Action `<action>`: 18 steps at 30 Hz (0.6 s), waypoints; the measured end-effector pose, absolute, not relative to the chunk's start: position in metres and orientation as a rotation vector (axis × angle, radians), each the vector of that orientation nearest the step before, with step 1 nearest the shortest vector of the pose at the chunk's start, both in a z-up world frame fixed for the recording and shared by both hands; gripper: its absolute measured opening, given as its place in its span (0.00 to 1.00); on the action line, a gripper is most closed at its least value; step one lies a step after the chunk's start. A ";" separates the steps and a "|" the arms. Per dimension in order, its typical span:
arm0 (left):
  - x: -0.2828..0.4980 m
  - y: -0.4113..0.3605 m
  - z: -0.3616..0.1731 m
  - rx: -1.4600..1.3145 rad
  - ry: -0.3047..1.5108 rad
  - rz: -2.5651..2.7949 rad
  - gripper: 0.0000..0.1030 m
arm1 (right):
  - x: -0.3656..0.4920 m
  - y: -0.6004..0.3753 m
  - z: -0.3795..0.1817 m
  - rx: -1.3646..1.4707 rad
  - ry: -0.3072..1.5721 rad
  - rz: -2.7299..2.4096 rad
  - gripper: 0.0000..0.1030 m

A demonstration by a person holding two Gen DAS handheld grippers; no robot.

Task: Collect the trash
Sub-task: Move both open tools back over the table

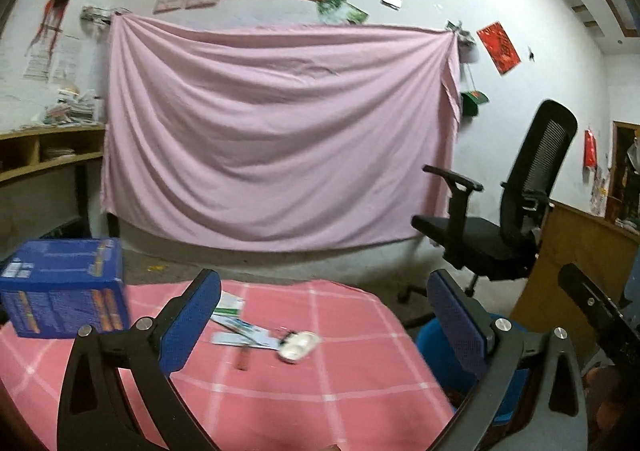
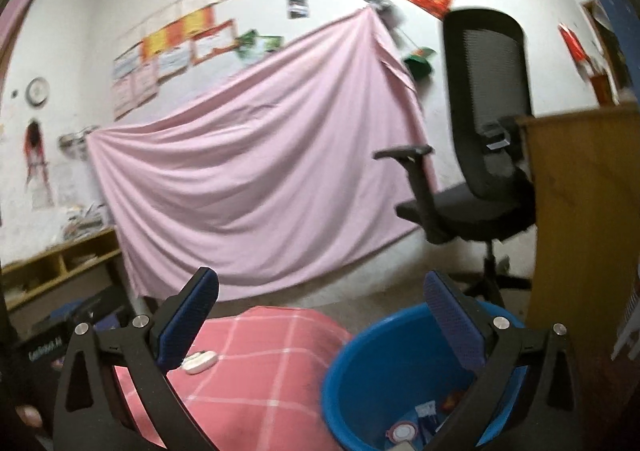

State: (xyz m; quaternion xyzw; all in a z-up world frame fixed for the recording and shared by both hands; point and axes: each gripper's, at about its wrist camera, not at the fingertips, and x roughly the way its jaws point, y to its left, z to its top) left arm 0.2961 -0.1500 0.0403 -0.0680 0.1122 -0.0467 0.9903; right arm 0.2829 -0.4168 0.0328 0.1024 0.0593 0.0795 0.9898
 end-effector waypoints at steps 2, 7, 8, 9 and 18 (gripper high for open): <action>0.288 -0.136 0.040 -0.130 0.204 -0.072 0.98 | 0.278 -0.406 0.036 0.182 0.095 0.179 1.00; 0.267 -0.106 0.037 -0.108 0.147 -0.019 0.98 | 0.267 -0.382 0.041 0.140 0.029 0.208 1.00; 0.263 -0.101 0.036 -0.103 0.138 -0.010 0.98 | 0.267 -0.375 0.042 0.130 0.018 0.215 1.00; 0.261 -0.096 0.035 -0.100 0.131 -0.002 0.98 | 0.266 -0.372 0.042 0.124 0.013 0.223 1.00; 0.240 -0.065 0.020 -0.087 0.114 0.041 0.98 | 0.262 -0.320 0.040 0.063 0.020 0.313 1.00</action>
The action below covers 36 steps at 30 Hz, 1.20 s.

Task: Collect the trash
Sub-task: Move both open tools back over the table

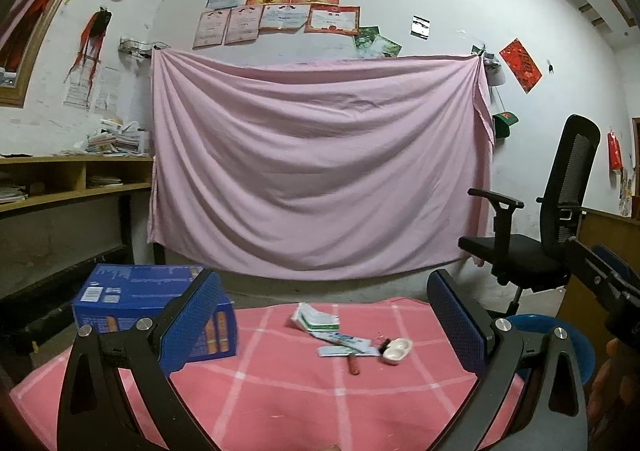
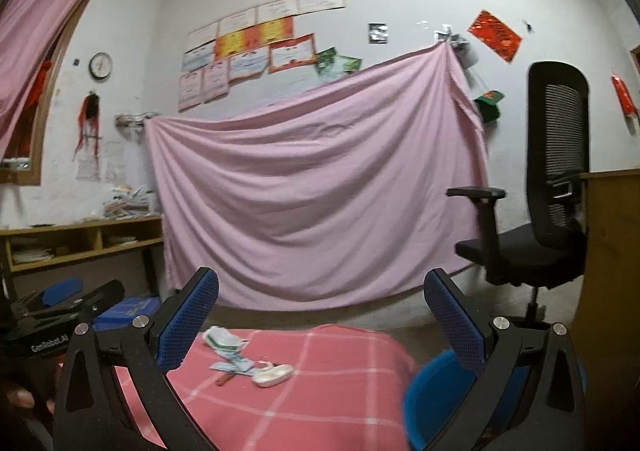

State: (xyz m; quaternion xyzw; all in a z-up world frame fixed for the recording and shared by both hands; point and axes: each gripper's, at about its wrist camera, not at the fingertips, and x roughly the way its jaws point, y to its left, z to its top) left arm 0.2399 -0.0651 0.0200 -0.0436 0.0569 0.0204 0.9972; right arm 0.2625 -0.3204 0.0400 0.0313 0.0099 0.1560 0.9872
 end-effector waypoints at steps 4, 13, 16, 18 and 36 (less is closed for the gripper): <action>0.236 -0.055 0.013 -0.095 0.107 0.052 0.98 | 0.263 -0.304 0.036 0.024 0.033 0.332 1.00; 0.243 -0.027 0.003 -0.168 0.146 0.083 0.98 | 0.269 -0.278 0.026 -0.033 0.066 0.341 1.00; 0.249 -0.018 0.000 -0.175 0.185 0.091 0.98 | 0.275 -0.271 0.021 -0.058 0.097 0.337 1.00; 0.255 -0.013 -0.003 -0.181 0.233 0.093 0.98 | 0.279 -0.266 0.018 -0.076 0.127 0.326 1.00; 0.286 0.000 -0.003 -0.239 0.420 -0.031 0.97 | 0.311 -0.250 0.000 -0.067 0.331 0.277 0.98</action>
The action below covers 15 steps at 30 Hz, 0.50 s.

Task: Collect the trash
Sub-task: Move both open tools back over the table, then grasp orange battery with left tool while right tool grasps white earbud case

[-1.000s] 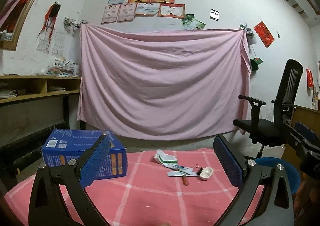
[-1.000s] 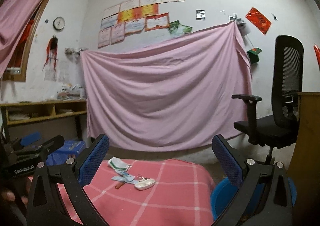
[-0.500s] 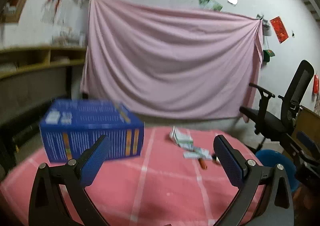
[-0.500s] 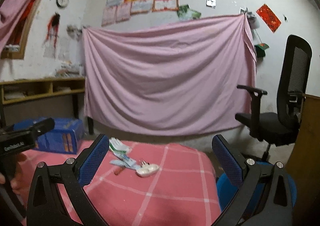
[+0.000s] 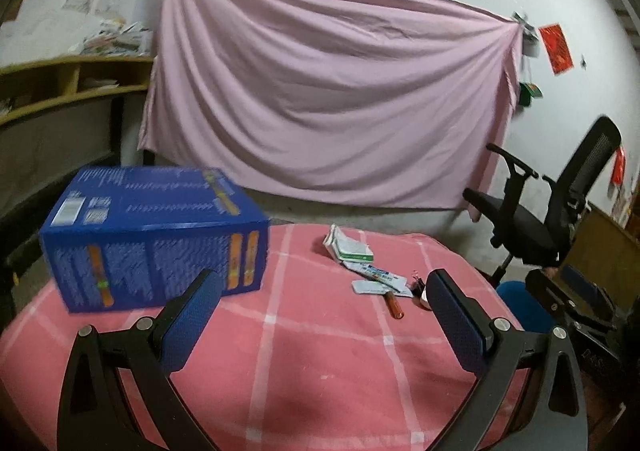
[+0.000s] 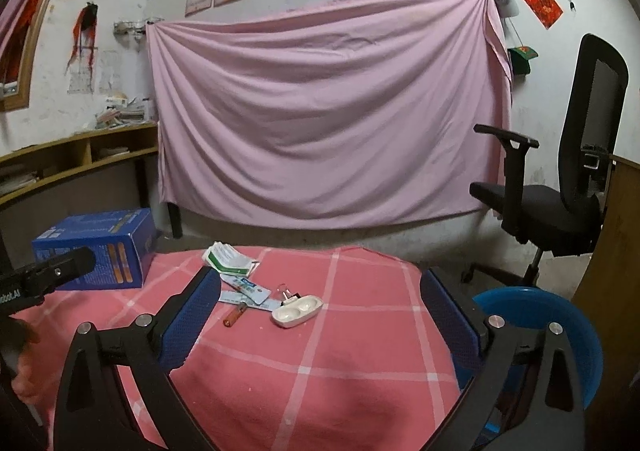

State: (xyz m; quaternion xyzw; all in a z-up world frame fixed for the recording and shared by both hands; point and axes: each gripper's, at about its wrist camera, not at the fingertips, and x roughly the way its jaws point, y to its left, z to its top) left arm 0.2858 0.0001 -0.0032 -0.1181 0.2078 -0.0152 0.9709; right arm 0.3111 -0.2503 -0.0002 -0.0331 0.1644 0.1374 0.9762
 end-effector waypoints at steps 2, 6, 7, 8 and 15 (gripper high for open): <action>0.294 -0.004 -0.003 -0.214 0.425 -0.035 0.96 | 0.317 -0.250 -0.002 -0.058 0.356 0.275 0.97; 0.321 -0.009 -0.003 -0.204 0.479 -0.096 0.80 | 0.331 -0.254 -0.006 -0.036 0.421 0.266 0.89; 0.328 -0.012 -0.003 -0.196 0.495 -0.109 0.77 | 0.335 -0.255 -0.007 -0.031 0.438 0.263 0.87; 0.336 -0.015 -0.004 -0.186 0.514 -0.124 0.74 | 0.339 -0.256 -0.009 -0.027 0.460 0.259 0.84; 0.381 -0.031 -0.035 -0.194 0.731 -0.264 0.37 | 0.372 -0.258 -0.022 -0.006 0.598 0.261 0.72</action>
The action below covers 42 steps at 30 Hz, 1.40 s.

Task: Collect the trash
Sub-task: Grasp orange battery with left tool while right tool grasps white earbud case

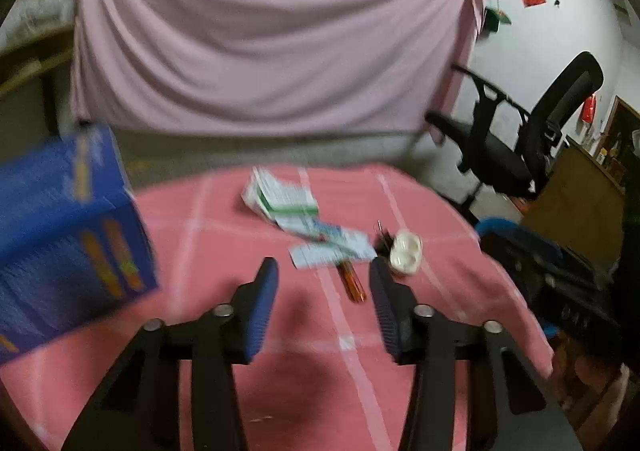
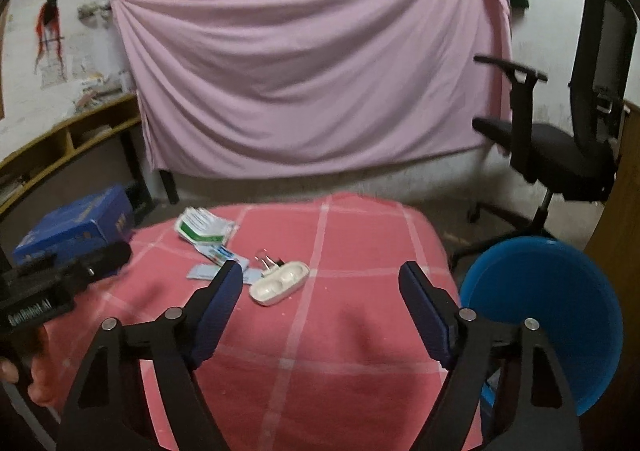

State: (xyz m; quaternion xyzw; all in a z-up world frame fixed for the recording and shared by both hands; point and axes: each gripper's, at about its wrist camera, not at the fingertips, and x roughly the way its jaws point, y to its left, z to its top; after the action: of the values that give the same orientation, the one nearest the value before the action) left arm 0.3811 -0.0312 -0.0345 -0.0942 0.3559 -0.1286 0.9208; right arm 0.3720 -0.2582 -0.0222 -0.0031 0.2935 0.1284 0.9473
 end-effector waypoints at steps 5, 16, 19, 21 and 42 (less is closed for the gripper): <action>0.399 -0.033 -0.041 -0.236 0.799 -0.314 0.31 | 0.397 -0.256 -0.030 -0.002 0.675 0.294 0.62; 0.440 -0.044 -0.051 -0.280 0.929 -0.358 0.15 | 0.435 -0.254 -0.045 0.041 0.802 0.351 0.49; 0.441 -0.040 -0.052 -0.271 0.938 -0.327 0.07 | 0.435 -0.255 -0.045 0.046 0.813 0.356 0.49; 0.440 -0.038 -0.053 -0.282 0.939 -0.326 0.07 | 0.436 -0.254 -0.046 0.047 0.819 0.360 0.49; 0.415 -0.018 -0.054 -0.259 0.924 -0.324 0.07 | 0.447 -0.228 -0.069 0.012 0.961 0.397 0.46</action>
State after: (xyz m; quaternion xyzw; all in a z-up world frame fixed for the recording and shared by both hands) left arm 0.4154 -0.0184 -0.0537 -0.1241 0.4423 -0.1552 0.8745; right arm 0.4471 -0.2276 -0.0695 0.0059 0.4591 0.1896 0.8679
